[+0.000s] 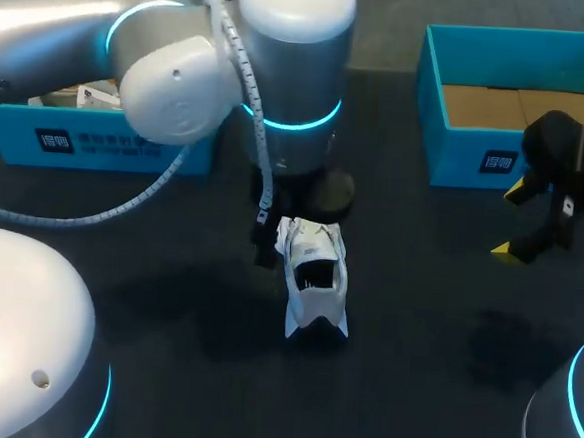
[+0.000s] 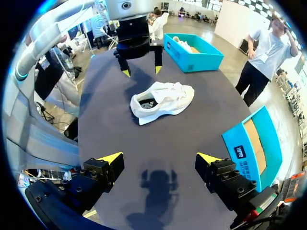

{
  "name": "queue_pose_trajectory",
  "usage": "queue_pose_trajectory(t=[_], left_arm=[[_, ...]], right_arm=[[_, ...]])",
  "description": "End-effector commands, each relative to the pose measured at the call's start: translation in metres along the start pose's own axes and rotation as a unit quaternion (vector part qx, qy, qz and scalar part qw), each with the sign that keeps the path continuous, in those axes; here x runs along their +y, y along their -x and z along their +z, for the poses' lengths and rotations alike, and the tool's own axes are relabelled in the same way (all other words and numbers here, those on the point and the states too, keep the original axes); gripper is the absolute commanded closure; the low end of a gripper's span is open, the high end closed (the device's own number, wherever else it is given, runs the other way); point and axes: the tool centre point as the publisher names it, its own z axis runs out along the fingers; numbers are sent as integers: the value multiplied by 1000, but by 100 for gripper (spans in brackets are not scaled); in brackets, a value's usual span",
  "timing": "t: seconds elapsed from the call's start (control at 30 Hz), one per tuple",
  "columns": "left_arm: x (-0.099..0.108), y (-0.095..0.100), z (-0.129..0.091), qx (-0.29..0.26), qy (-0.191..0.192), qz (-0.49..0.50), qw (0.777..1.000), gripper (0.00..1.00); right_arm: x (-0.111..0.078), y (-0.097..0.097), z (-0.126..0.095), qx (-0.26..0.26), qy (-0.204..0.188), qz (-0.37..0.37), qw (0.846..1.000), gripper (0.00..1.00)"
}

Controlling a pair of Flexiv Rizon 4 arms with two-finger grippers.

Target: Take the shoe out of the shoebox, open the shoe tongue, remove and reinsert the insole, then place the shoe into the shoebox

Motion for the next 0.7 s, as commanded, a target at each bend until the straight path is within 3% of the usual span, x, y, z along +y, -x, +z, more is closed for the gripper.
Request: queue_pose_trajectory(t=[0.03,0.17,0.37,0.5,0.7], left_arm=[[4,-2,1,-1,-11,1,1000,0],[-1,-4,1,-3,-4,-6,1000,0],[-23,-3,6,4,2,-141,990,0],[-36,-15,16,13,-13,-135,991,0],[-61,-33,39,11,-5,-111,994,0]], right_arm=[[1,1,2,1,-2,0,1000,0],[1,1,2,1,-2,0,1000,0],[1,1,2,1,-2,0,1000,0],[1,1,2,1,-2,0,1000,0],[1,1,2,1,-2,0,1000,0]])
